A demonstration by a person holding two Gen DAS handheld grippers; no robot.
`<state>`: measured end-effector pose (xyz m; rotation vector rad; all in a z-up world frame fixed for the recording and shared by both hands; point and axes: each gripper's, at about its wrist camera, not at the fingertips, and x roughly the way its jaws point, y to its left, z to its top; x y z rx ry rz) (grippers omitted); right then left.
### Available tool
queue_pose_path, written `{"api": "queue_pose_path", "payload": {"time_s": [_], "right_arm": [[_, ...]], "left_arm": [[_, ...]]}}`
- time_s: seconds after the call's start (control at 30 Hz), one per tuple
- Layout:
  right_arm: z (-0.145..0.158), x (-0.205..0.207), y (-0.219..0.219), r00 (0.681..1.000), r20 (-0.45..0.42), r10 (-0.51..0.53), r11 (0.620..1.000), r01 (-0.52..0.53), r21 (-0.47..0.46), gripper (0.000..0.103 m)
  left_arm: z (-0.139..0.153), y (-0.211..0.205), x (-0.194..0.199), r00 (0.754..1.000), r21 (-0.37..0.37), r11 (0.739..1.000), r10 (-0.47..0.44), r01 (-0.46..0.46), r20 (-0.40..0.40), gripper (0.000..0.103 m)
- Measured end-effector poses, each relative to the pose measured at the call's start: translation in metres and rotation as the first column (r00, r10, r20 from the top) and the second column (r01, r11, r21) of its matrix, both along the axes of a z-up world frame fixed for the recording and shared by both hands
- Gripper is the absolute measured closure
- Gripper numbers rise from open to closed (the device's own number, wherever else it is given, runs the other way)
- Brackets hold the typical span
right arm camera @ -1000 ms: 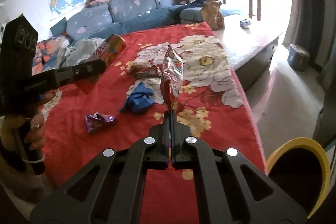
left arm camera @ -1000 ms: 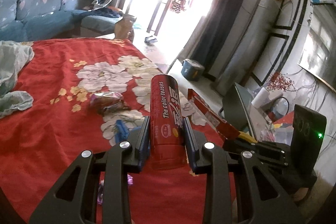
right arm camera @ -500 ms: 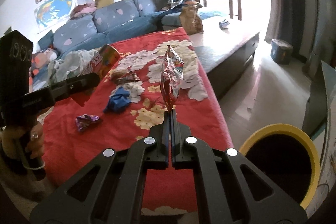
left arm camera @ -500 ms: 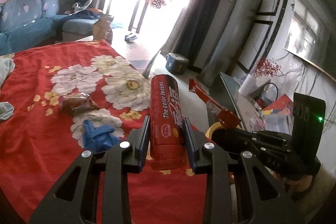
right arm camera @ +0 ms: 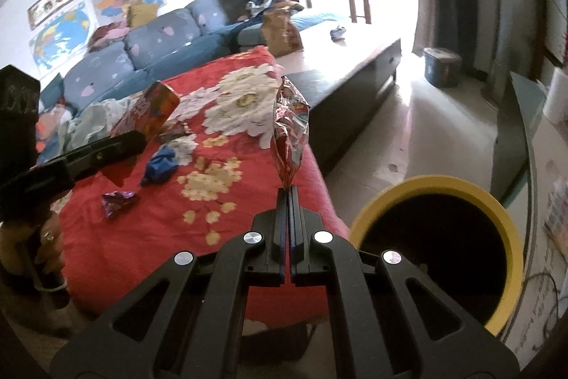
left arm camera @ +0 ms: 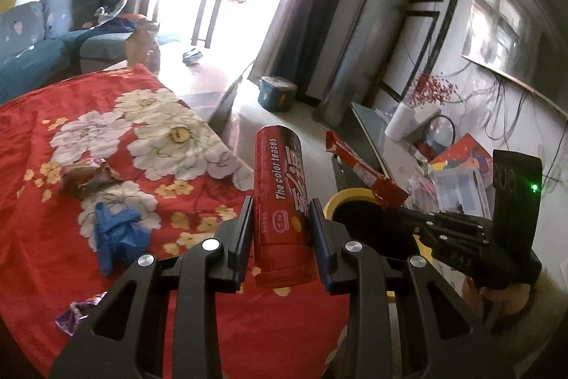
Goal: Collect trash
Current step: 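Carry the red tube and wrapper over the bin with both tools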
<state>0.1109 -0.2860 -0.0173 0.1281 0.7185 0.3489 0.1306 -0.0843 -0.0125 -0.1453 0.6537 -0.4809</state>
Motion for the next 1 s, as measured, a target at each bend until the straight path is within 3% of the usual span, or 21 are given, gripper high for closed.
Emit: {"api": "queue_pose_path", "payload": {"time_s": [0.53, 1.0], "right_arm": [[-0.029, -0.009, -0.066, 0.981, -0.073, -0.179, 0.983, 0.181, 0.025, 0.103], [-0.050, -0.013, -0.113, 0.942, -0.144, -0.304, 0.949, 0.313, 0.044, 0.103]], "left_arm": [[-0.015, -0.072, -0.001, 0.989, 0.062, 0.987, -0.147, 0.148, -0.024, 0.074], [-0.038, -0.145, -0.001, 0.953, 0.083, 0.949, -0.299, 0.303, -0.054, 0.074]]}}
